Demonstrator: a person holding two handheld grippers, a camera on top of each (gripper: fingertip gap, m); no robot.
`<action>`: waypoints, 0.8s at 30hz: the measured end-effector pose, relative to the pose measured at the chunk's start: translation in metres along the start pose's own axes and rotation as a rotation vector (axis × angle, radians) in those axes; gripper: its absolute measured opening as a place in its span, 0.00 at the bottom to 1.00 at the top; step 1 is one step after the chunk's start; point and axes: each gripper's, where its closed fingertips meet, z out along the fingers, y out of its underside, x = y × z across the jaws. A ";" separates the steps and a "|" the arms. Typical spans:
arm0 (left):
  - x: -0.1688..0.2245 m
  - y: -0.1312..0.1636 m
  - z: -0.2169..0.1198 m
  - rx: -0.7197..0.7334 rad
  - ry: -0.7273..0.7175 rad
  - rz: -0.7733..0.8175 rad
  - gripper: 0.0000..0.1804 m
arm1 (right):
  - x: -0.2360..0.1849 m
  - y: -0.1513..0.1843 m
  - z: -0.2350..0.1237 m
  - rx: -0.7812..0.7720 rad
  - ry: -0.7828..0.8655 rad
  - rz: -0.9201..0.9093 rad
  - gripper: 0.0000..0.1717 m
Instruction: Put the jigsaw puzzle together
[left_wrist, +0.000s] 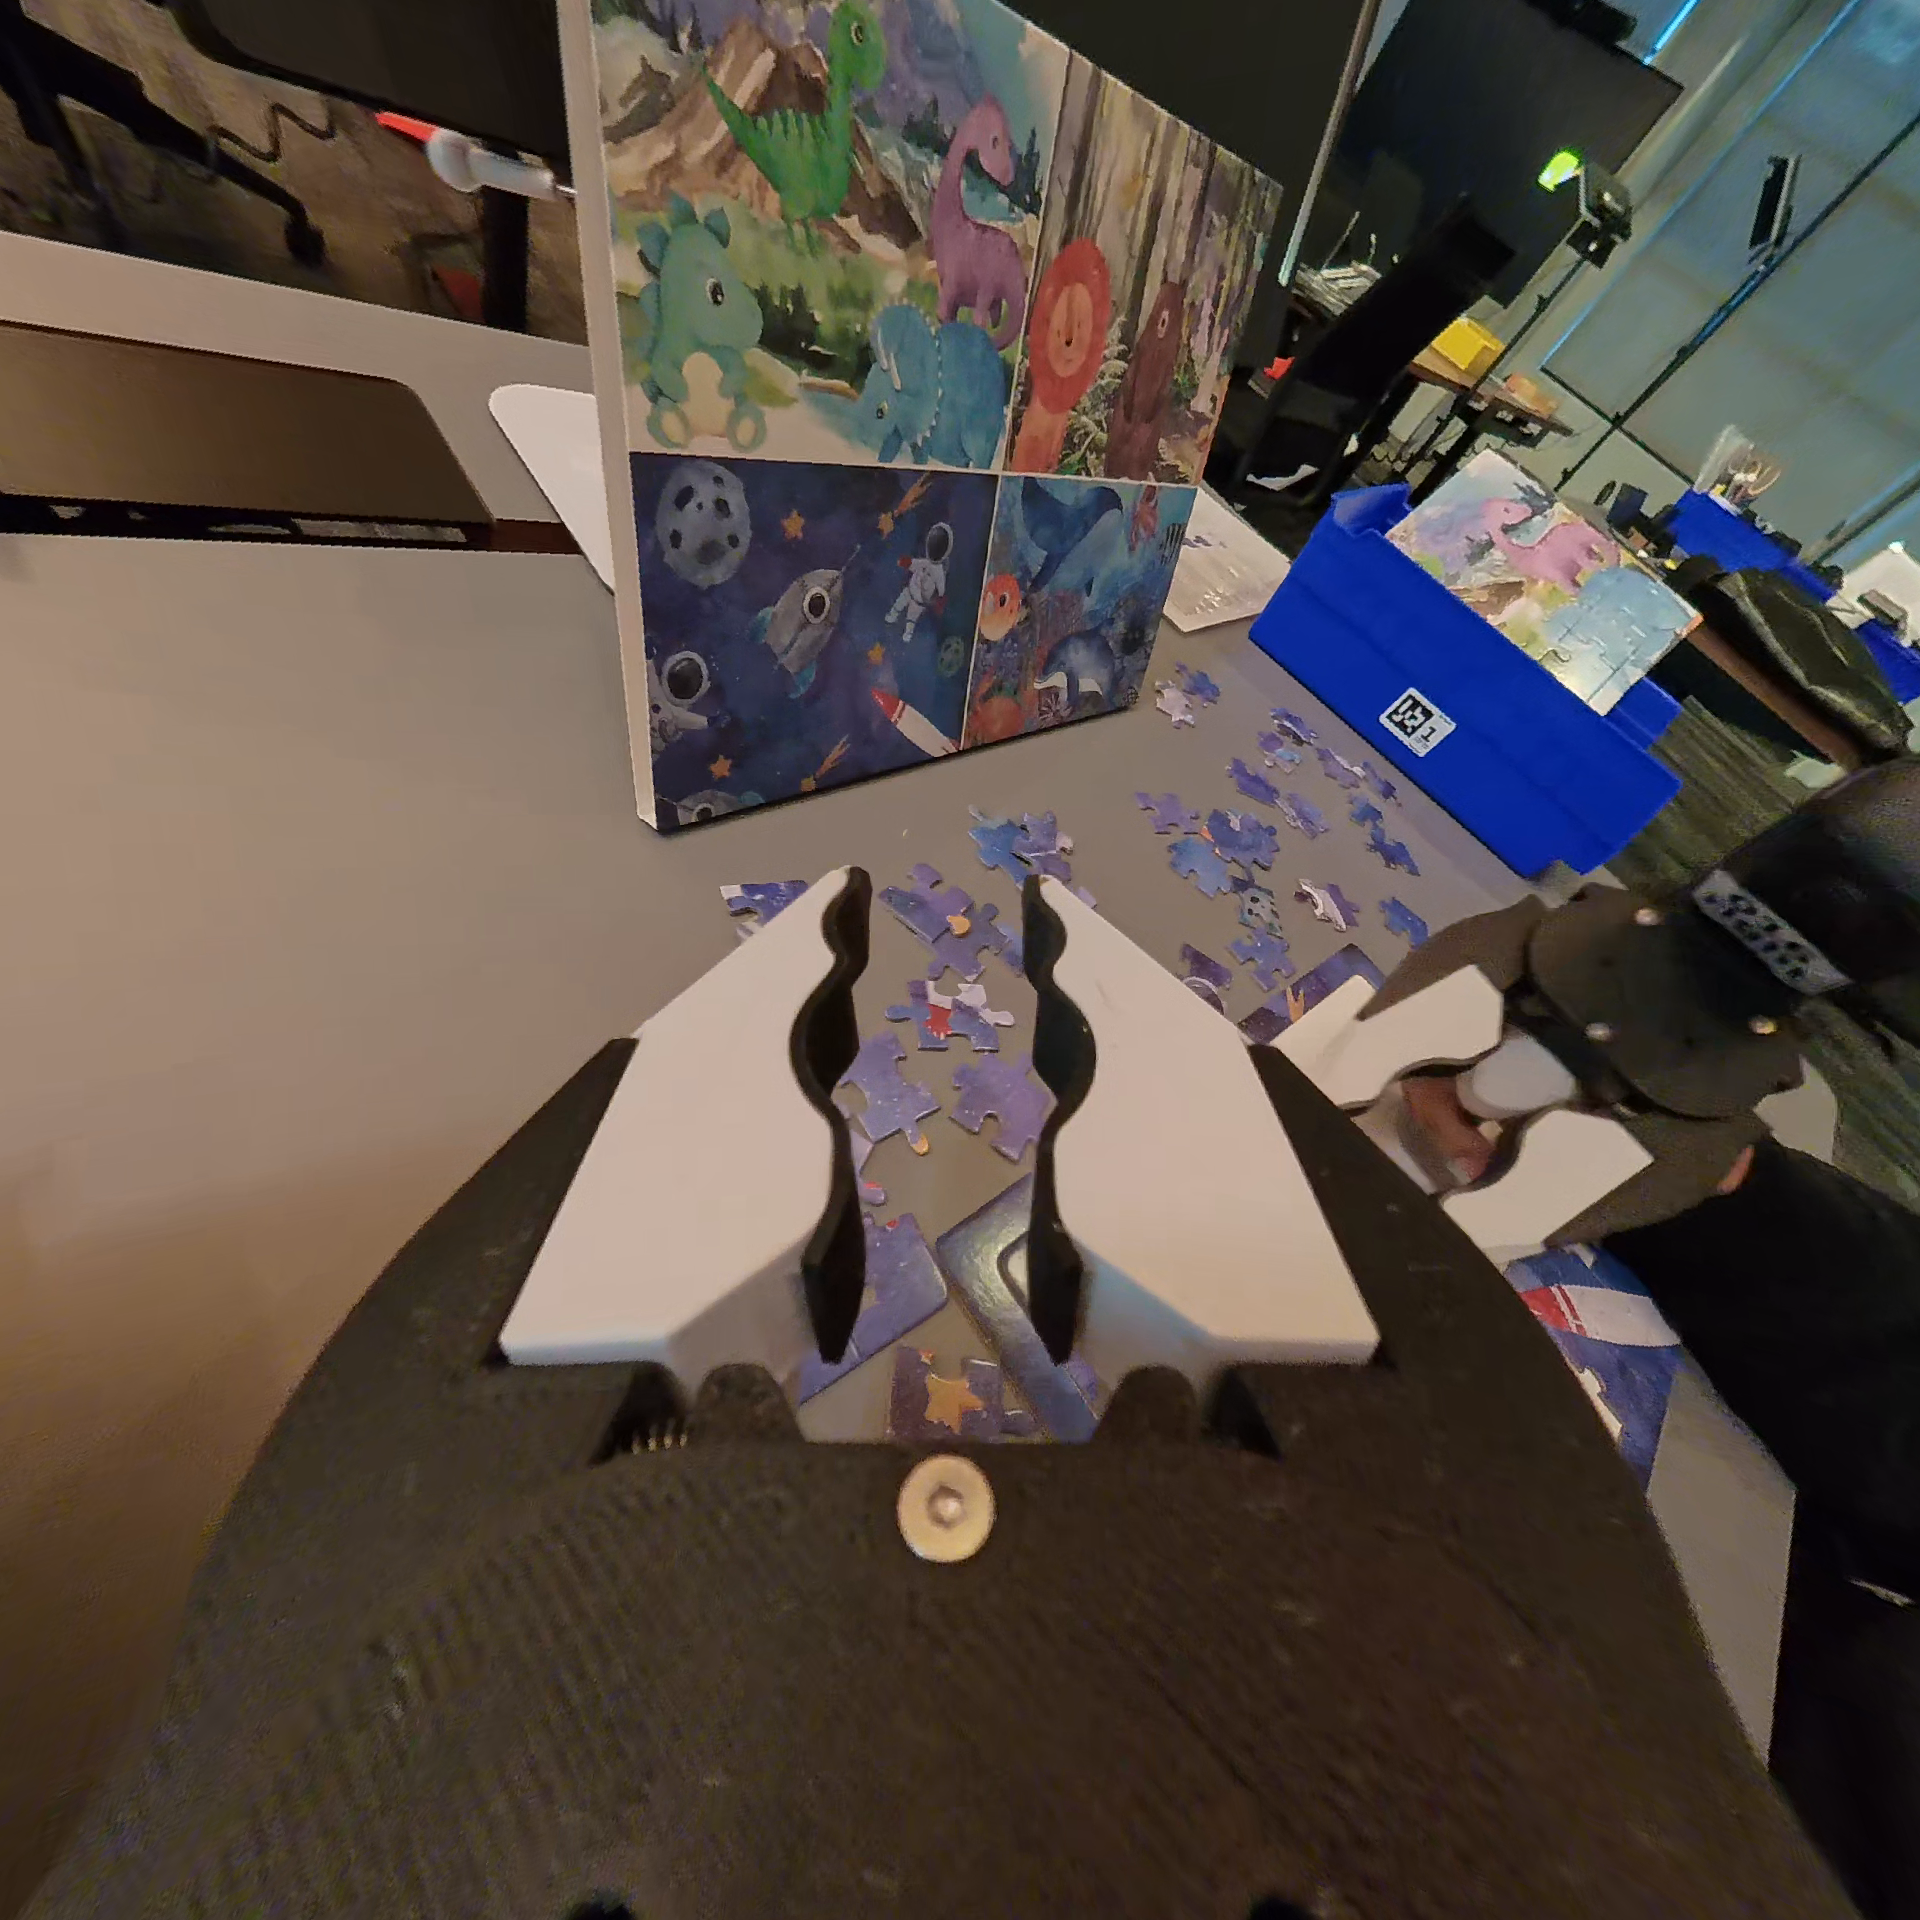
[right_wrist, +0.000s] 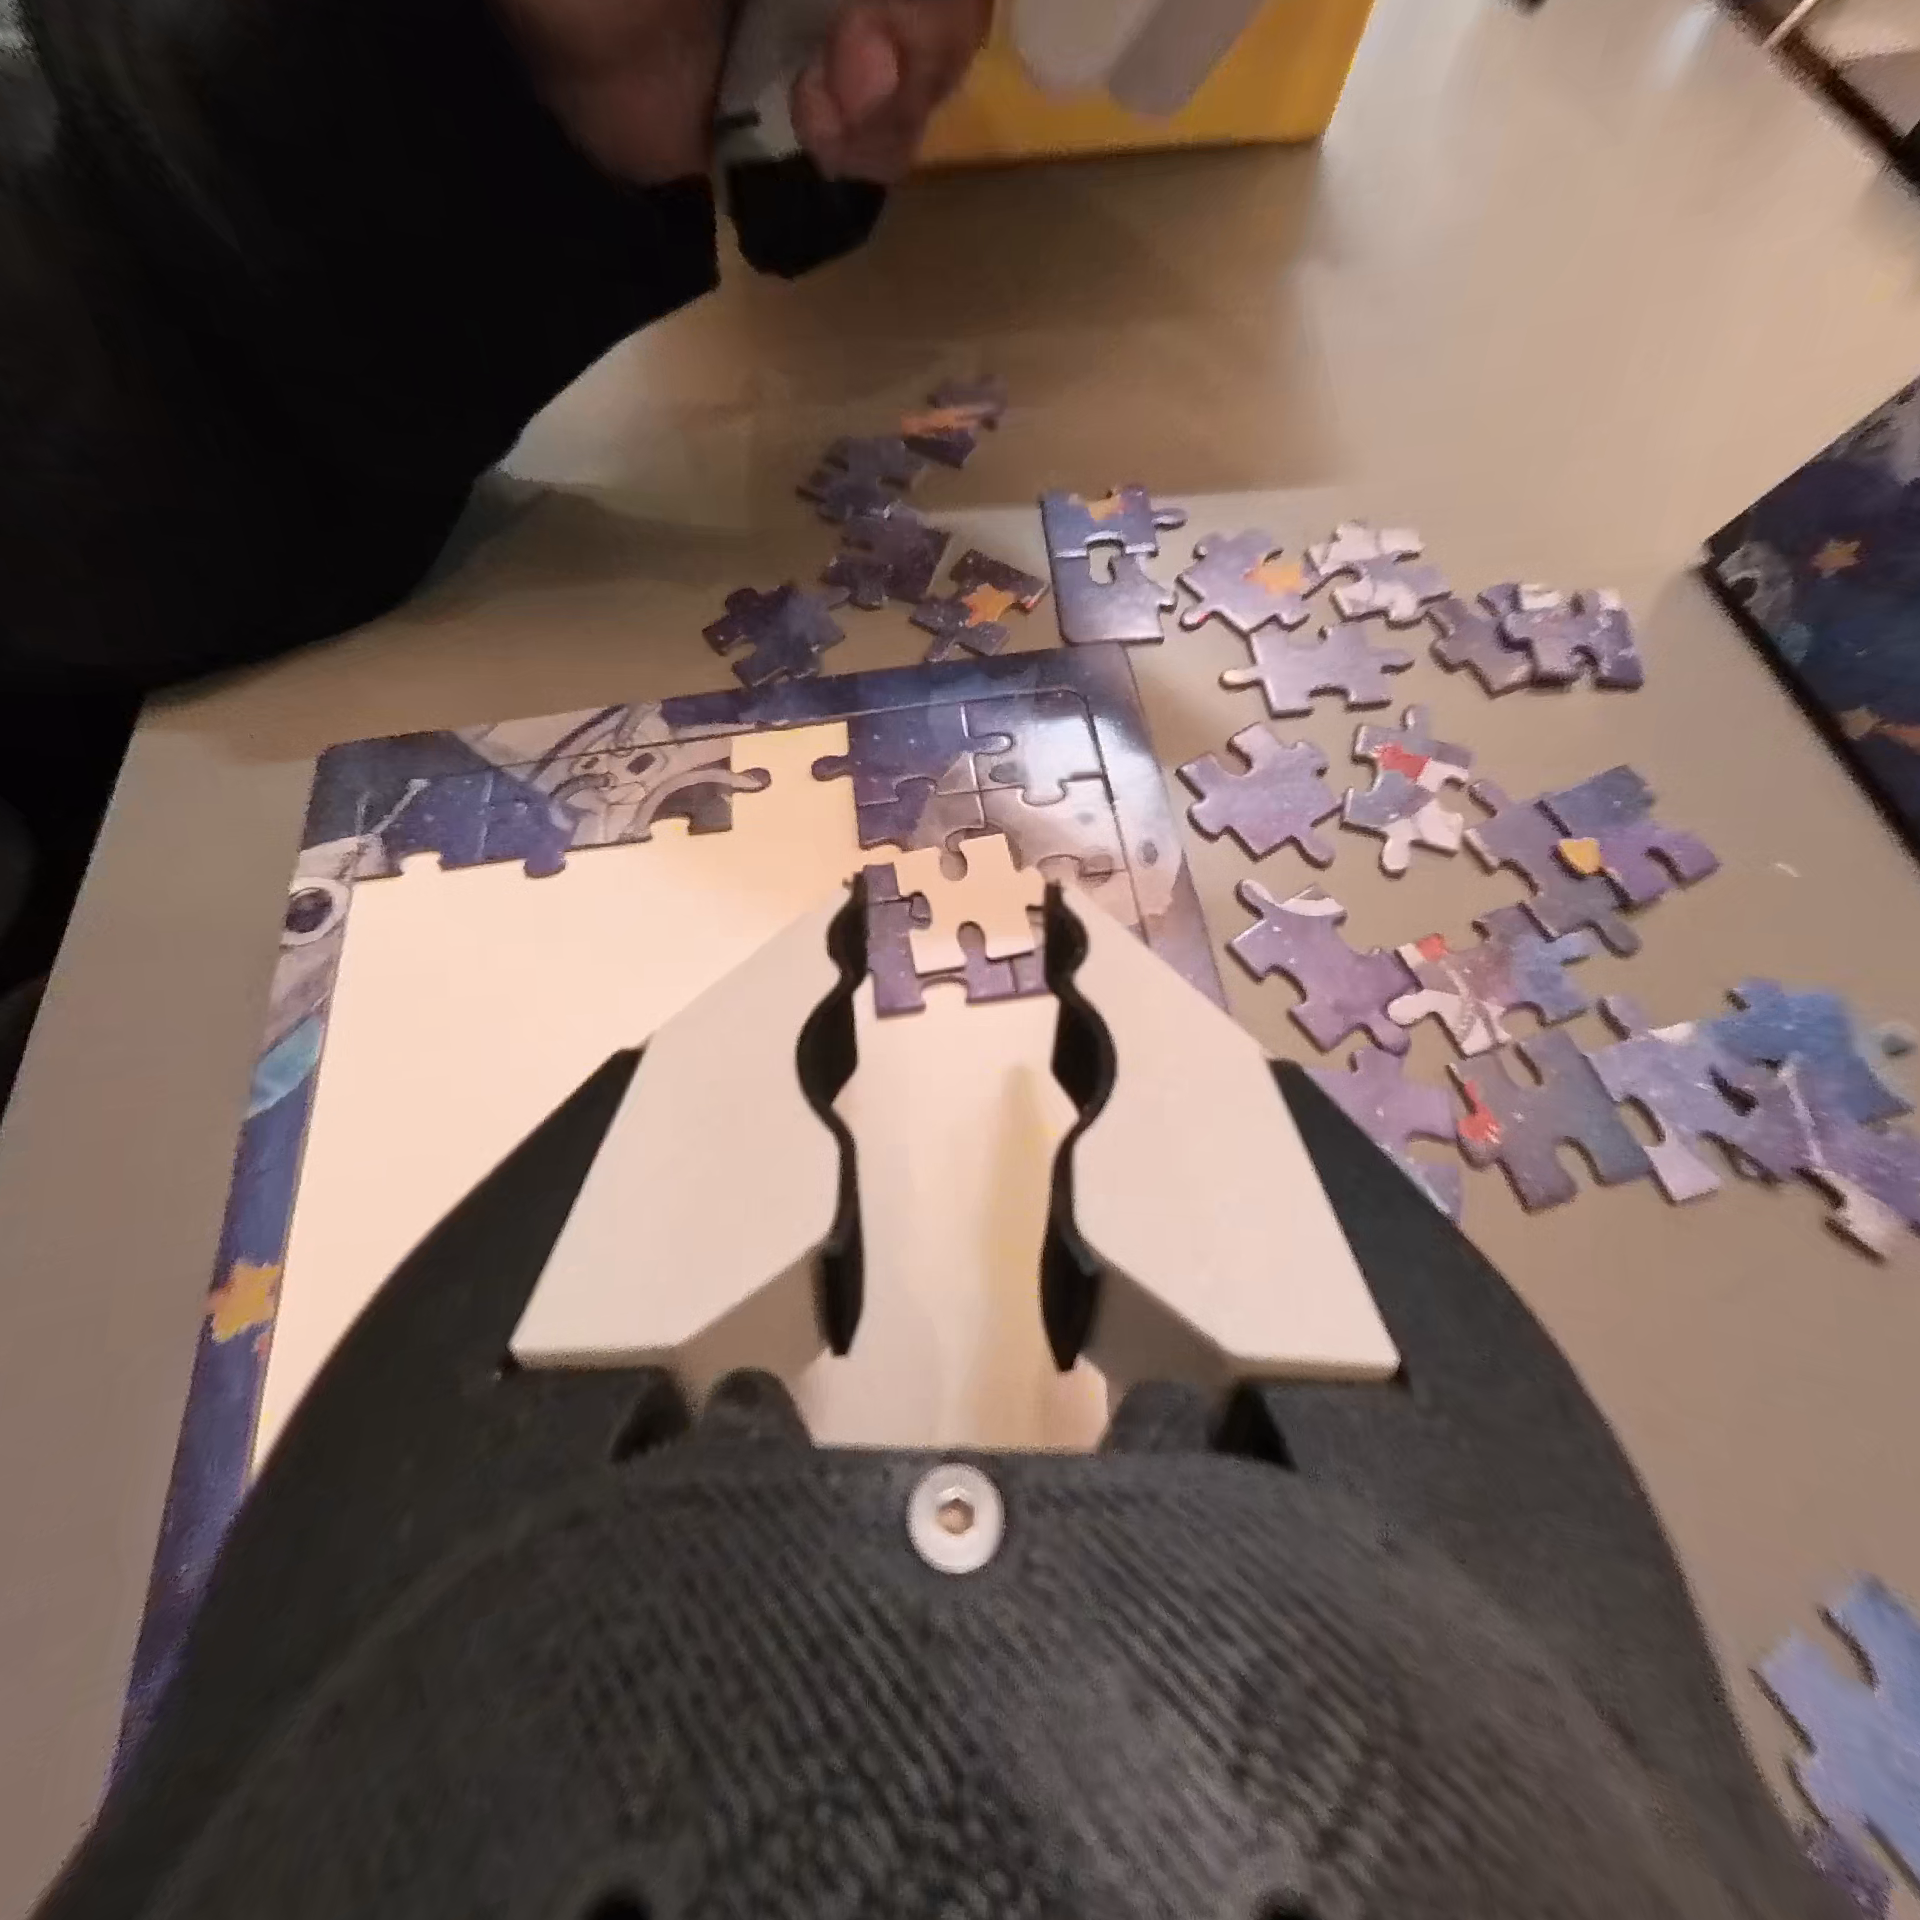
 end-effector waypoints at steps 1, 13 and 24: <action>0.001 0.001 0.001 -0.003 0.004 0.003 0.15 | 0.001 0.003 0.007 -0.034 0.003 0.005 0.21; 0.006 -0.002 0.000 0.007 0.024 0.003 0.15 | 0.004 0.013 0.025 -0.123 0.024 0.017 0.18; 0.021 -0.005 0.001 0.027 0.098 0.021 0.15 | 0.004 -0.024 -0.014 0.154 -0.022 0.137 0.18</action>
